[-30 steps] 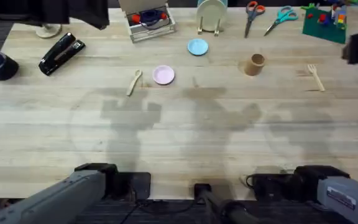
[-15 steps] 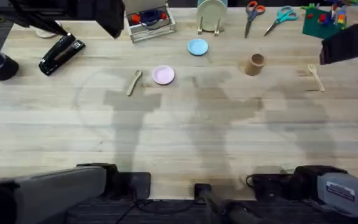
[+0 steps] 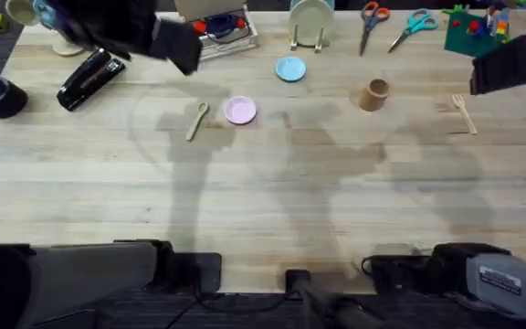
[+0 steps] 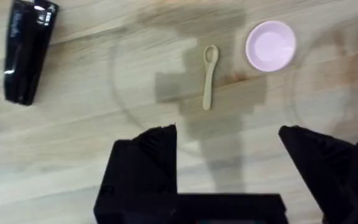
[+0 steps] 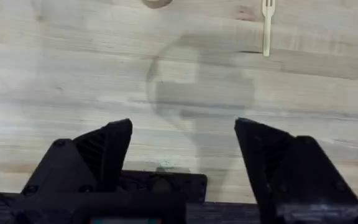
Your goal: Pick up a utensil and set it on the pink plate, then put the other utensil in the container.
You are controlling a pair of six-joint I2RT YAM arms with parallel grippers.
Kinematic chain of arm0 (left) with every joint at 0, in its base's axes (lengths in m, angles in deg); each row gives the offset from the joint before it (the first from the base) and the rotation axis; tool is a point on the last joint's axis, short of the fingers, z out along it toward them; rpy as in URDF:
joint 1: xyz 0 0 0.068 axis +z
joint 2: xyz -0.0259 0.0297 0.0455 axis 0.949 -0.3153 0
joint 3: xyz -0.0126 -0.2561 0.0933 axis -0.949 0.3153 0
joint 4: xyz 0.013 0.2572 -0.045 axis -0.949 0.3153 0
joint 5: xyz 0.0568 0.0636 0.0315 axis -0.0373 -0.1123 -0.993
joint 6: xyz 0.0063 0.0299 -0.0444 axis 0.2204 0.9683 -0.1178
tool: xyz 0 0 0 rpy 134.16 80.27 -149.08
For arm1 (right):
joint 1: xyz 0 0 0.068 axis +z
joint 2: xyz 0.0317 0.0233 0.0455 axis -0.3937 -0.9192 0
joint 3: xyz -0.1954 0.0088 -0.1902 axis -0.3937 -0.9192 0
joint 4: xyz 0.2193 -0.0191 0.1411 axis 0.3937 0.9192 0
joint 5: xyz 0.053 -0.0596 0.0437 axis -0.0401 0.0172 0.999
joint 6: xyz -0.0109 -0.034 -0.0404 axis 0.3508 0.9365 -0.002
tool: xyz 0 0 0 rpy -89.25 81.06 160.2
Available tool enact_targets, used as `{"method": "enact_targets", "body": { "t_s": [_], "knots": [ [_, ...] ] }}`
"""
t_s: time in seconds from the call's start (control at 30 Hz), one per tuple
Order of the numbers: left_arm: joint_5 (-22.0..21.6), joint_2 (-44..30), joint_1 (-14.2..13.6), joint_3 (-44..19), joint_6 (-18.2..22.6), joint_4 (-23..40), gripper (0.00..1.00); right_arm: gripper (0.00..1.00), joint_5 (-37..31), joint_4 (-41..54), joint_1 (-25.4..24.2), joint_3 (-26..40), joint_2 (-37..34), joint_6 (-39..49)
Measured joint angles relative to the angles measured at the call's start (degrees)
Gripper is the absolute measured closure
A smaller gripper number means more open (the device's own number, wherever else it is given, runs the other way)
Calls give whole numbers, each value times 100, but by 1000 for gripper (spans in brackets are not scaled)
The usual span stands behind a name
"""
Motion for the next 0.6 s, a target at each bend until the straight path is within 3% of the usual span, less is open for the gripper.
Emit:
{"method": "enact_targets", "body": {
  "t_s": [0.33, 0.6],
  "knots": [
    [-17, -145, -4, 2042, 173, -1908, 8, 7, 0, 0, 0, 0, 0, 0],
    [-17, -777, -4, 2354, 228, -2468, 8, 7, 1, 0, 0, 0, 0, 0]
  ]
}}
